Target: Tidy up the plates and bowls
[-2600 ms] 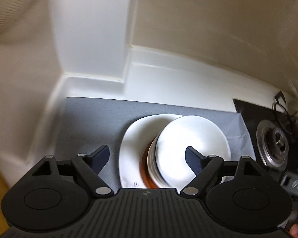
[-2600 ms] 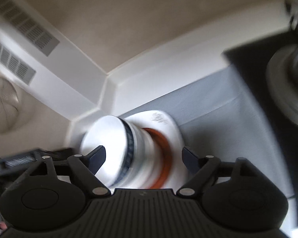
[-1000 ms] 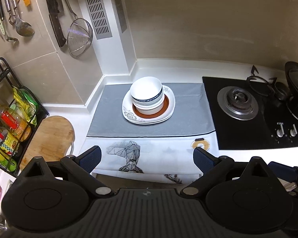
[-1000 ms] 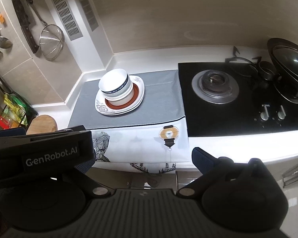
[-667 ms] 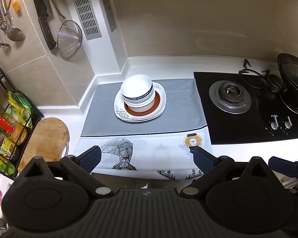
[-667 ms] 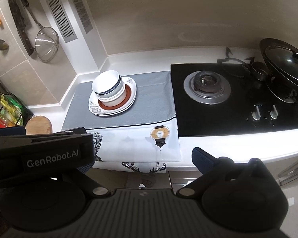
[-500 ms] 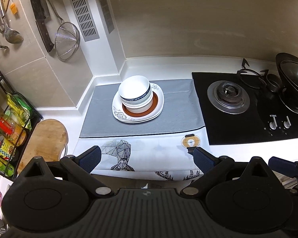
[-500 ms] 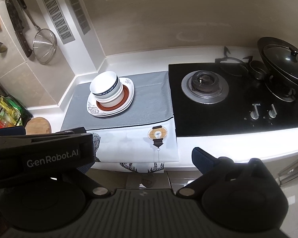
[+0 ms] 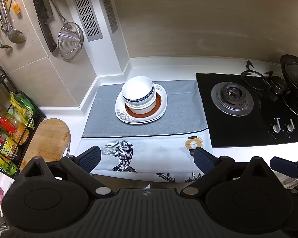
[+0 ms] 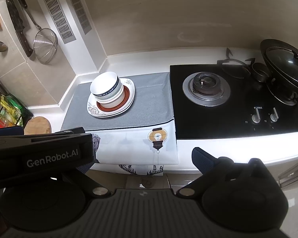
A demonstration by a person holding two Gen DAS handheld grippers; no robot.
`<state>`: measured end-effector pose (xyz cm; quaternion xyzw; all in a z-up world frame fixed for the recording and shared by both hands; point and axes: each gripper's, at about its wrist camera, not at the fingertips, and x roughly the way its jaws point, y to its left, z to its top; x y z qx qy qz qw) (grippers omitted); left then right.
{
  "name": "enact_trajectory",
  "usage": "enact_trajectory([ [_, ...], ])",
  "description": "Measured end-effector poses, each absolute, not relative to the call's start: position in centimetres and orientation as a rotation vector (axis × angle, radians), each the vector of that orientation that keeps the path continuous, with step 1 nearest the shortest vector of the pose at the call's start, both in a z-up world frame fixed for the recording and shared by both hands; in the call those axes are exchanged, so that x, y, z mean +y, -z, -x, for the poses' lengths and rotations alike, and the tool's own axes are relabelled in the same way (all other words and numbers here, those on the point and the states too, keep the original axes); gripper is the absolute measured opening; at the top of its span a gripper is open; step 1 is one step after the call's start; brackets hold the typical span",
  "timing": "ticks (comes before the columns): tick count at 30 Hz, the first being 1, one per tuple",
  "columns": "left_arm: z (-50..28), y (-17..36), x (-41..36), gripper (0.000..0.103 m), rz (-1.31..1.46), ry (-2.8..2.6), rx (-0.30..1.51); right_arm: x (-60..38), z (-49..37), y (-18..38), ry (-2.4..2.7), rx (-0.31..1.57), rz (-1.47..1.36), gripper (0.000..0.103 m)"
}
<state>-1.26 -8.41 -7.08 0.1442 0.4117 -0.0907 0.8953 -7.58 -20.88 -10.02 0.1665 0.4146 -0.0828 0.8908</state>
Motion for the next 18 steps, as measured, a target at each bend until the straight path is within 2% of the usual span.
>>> enact_trajectory([
  [18,0.4,7.1,-8.4,0.1,-0.29,0.177,0.862,-21.0,6.5,10.0,0.169,0.871,-0.334,0.103],
])
